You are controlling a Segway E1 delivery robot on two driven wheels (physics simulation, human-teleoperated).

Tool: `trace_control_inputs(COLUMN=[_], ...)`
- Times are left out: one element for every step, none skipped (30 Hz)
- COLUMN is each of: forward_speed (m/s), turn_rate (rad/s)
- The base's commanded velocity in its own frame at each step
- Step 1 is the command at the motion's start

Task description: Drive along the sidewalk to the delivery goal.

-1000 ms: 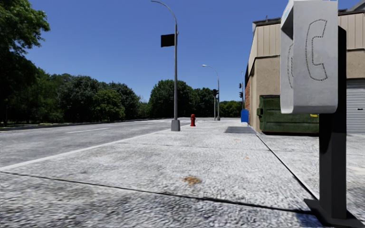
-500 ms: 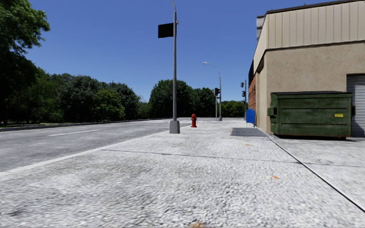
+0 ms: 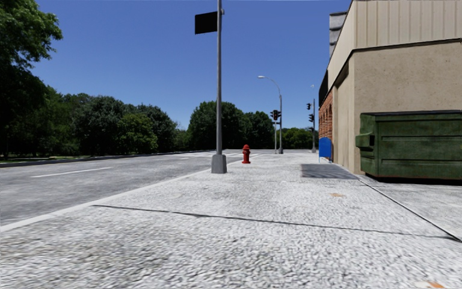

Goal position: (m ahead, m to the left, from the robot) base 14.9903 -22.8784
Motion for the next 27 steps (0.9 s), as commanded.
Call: trace_control_inputs(forward_speed=[2.0,2.0,2.0,2.0,2.0,2.0,2.0,2.0,2.0,2.0,2.0,2.0,2.0,2.0,2.0,2.0,2.0,2.0,2.0,2.0,2.0,2.0,2.0,2.0,2.0,2.0,2.0], turn_rate=[-0.27,-0.3,-0.33,-0.36,-0.39,-0.39,-0.39,-0.39,-0.39,-0.39,-0.39,-0.39,-0.36,-0.36,0.0,0.0,0.0,0.0,0.0,0.0,0.0,-0.14,-0.26,-0.37,-0.43,-0.51,-0.68])
